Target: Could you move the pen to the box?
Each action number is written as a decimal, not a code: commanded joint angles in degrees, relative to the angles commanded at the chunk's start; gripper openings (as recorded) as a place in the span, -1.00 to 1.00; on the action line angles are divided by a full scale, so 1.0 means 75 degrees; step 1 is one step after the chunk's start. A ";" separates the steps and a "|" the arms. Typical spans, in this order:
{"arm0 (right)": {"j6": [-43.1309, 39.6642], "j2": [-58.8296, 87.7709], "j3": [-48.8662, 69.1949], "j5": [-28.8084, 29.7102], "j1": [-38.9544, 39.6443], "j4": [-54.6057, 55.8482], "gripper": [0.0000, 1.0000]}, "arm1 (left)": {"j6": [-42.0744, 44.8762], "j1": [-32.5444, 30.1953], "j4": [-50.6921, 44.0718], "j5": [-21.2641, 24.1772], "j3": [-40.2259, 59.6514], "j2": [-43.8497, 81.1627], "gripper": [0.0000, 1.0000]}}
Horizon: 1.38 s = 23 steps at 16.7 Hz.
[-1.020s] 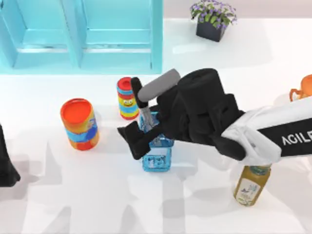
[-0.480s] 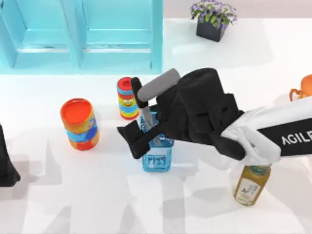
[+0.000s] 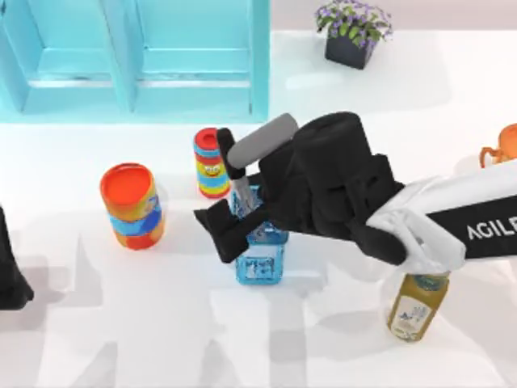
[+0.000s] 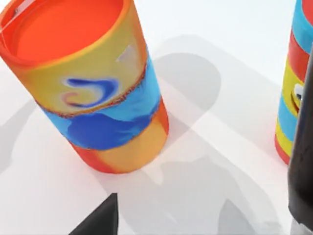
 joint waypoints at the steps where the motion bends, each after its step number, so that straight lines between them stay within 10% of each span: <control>1: -0.0044 -0.0084 0.0007 -0.0065 -0.0059 -0.0092 -1.00 | 0.0000 0.0000 0.0000 0.0000 0.0000 0.0000 1.00; 13: -0.1687 -0.3883 0.0432 -0.2321 -0.2742 -0.4918 -1.00 | 0.0000 0.0000 0.0000 0.0000 0.0000 0.0000 1.00; 23: -0.2033 -0.4051 0.0820 -0.2605 -0.3180 -0.5251 -1.00 | 0.0000 0.0000 0.0000 0.0000 0.0000 0.0000 1.00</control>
